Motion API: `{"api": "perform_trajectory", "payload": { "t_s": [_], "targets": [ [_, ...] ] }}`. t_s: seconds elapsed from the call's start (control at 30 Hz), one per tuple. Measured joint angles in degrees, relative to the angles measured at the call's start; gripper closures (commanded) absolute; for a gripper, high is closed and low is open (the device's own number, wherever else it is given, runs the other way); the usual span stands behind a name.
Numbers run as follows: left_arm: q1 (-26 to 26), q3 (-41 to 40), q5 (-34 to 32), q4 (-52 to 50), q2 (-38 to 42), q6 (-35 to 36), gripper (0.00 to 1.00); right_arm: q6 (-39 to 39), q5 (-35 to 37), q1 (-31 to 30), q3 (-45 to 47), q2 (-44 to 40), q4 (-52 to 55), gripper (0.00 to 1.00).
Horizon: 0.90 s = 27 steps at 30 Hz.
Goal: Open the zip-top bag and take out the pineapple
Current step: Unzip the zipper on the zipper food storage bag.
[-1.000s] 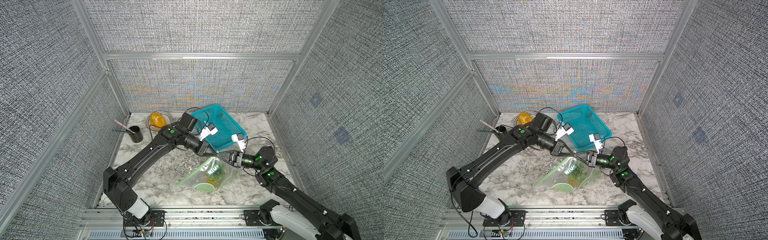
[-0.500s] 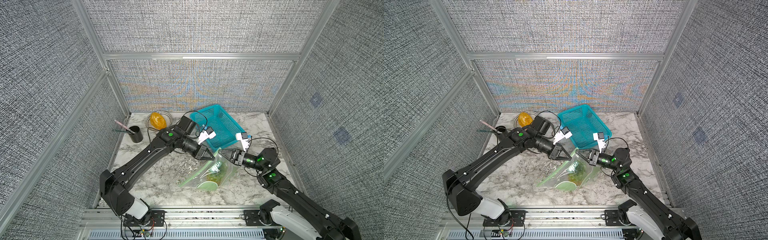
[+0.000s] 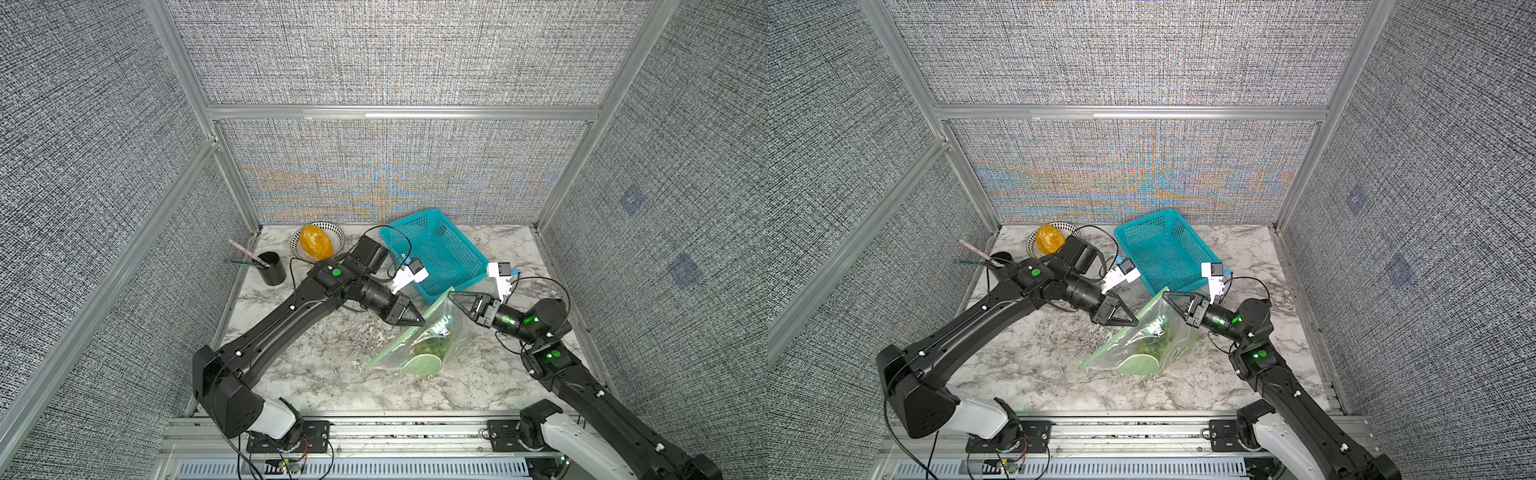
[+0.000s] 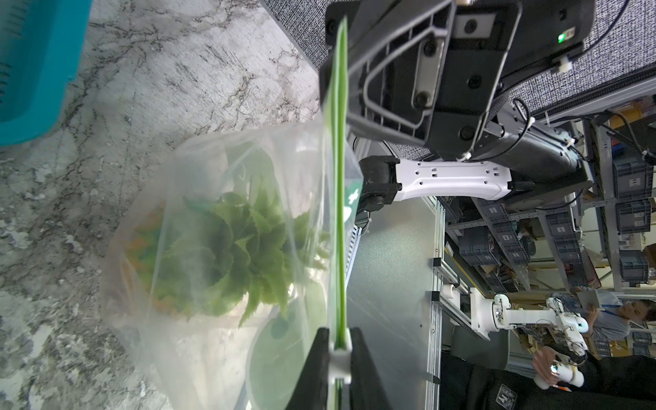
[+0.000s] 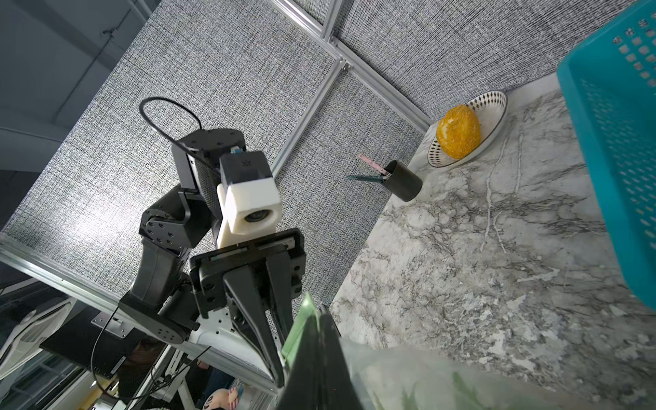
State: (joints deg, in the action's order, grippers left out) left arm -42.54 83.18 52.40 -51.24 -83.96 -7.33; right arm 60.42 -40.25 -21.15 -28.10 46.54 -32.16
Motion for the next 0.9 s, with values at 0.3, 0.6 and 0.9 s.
{"api": "perform_trajectory", "payload": {
  "t_s": [0.3, 0.6, 0.9],
  "targets": [
    [0.87, -3.06, -1.25, -1.68, 3.45, 1.18, 0.87, -1.25, 0.96, 1.84, 0.11, -1.60, 2.58, 1.00],
    [2.75, -8.28, -4.50, -4.04, 8.83, 1.27, 0.88, -1.88, 0.85, 3.45, 0.11, -0.55, 3.69, 1.00],
    [4.28, -12.15, -7.48, -5.38, 12.61, 1.11, 0.89, -2.25, -0.79, 6.05, -1.18, 4.17, 3.65, 1.00]
  ]
}}
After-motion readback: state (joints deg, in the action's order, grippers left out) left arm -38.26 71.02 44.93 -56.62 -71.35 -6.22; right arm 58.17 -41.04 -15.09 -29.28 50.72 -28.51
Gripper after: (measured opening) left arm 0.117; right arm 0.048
